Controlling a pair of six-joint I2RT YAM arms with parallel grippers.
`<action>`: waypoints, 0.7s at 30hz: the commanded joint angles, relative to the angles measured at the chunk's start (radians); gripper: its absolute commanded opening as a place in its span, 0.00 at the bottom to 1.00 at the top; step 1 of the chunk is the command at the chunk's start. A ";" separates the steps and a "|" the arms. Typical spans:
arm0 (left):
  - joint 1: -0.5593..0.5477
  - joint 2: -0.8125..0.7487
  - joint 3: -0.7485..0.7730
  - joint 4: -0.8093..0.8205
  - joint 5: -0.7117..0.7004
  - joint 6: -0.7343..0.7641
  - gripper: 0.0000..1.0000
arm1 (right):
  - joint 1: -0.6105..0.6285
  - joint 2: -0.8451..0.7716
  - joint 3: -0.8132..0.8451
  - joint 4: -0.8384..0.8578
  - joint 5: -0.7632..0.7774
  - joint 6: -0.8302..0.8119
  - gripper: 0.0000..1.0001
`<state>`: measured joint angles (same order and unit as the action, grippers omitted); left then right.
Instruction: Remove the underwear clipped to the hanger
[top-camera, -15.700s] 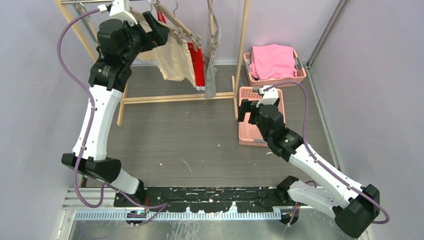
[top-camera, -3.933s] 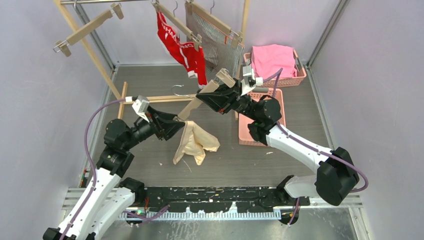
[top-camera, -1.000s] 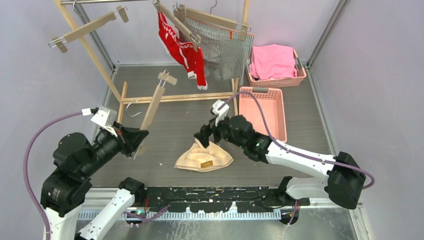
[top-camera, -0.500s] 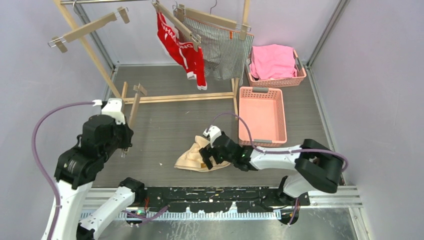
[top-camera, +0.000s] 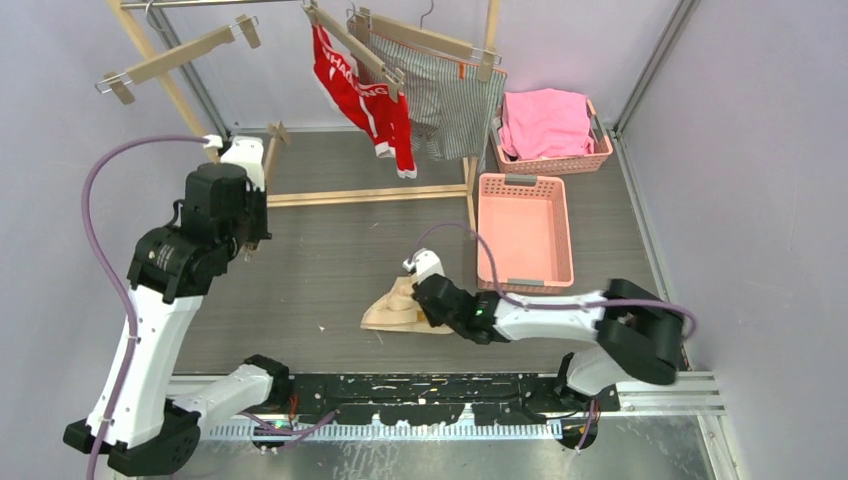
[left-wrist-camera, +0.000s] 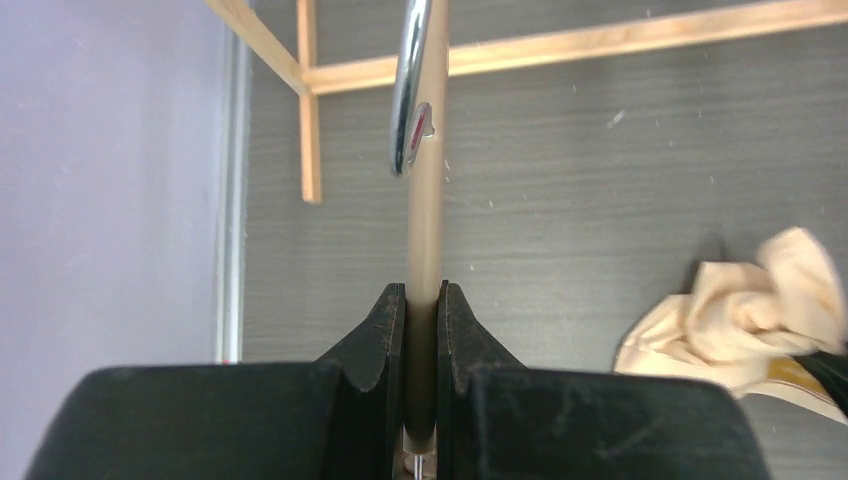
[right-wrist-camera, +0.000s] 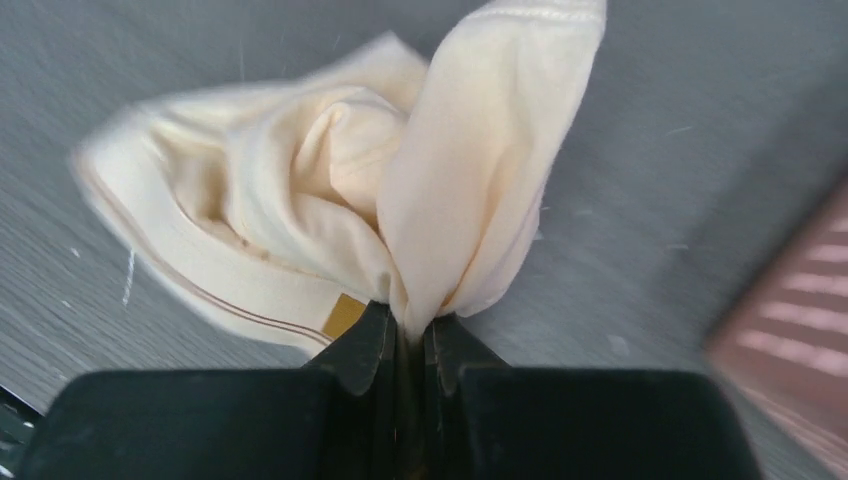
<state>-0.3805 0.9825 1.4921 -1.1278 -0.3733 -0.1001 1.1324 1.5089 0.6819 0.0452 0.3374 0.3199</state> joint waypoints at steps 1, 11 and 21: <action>0.028 0.075 0.126 0.074 -0.067 0.073 0.00 | 0.001 -0.294 0.063 -0.124 0.312 -0.002 0.01; 0.161 0.202 0.278 0.080 0.092 0.102 0.00 | -0.189 -0.559 0.177 -0.294 0.755 -0.042 0.01; 0.181 0.269 0.392 0.063 0.150 0.110 0.00 | -0.495 -0.477 0.160 -0.245 0.596 -0.030 0.01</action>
<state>-0.2089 1.2552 1.8336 -1.1168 -0.2630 -0.0017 0.7006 0.9798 0.8394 -0.2436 0.9909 0.2859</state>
